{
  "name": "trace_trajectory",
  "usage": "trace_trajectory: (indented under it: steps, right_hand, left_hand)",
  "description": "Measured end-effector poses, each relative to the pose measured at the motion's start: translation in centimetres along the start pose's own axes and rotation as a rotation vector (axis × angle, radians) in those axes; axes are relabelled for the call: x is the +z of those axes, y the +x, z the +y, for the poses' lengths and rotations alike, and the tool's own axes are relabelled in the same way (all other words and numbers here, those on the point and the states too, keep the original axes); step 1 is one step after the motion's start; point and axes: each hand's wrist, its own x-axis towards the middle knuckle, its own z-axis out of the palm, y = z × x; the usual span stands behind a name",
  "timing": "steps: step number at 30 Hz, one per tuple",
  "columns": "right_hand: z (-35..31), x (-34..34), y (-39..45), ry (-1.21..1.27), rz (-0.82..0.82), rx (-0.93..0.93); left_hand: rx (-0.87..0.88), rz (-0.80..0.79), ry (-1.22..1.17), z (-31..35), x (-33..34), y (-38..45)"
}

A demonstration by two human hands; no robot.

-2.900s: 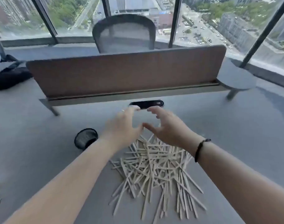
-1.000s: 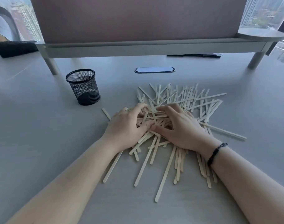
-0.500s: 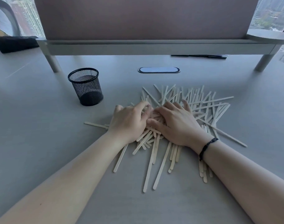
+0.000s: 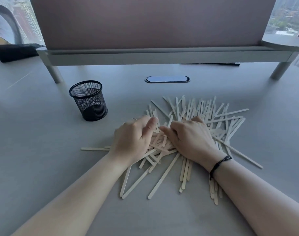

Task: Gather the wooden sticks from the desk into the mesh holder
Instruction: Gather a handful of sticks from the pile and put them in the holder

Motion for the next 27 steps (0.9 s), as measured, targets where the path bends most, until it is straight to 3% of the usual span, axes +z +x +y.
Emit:
trace_trajectory:
  steps: [3,6,10,25,27]
  right_hand:
    - [0.2,-0.2,-0.1,-0.003,0.025,0.009]
    - [0.4,-0.8,-0.3,-0.034,0.064,0.025]
    - [0.9,-1.5,-0.6,-0.069,0.088,0.028]
    - [0.7,-3.3,-1.2,-0.043,0.051,0.022]
    - [0.5,-3.5,-1.3,-0.031,0.051,0.026]
  left_hand:
    - [0.069,-0.064,-0.084,0.0,-0.7,0.0]
    - [0.147,-0.239,-0.111,-0.4,-1.4,0.0]
    - [0.189,-0.48,0.069,-0.2,-2.1,-0.2]
    - [0.288,-0.176,0.035,0.0,-0.4,-1.0]
    - [0.295,-0.201,0.047,0.0,-0.5,-1.0]
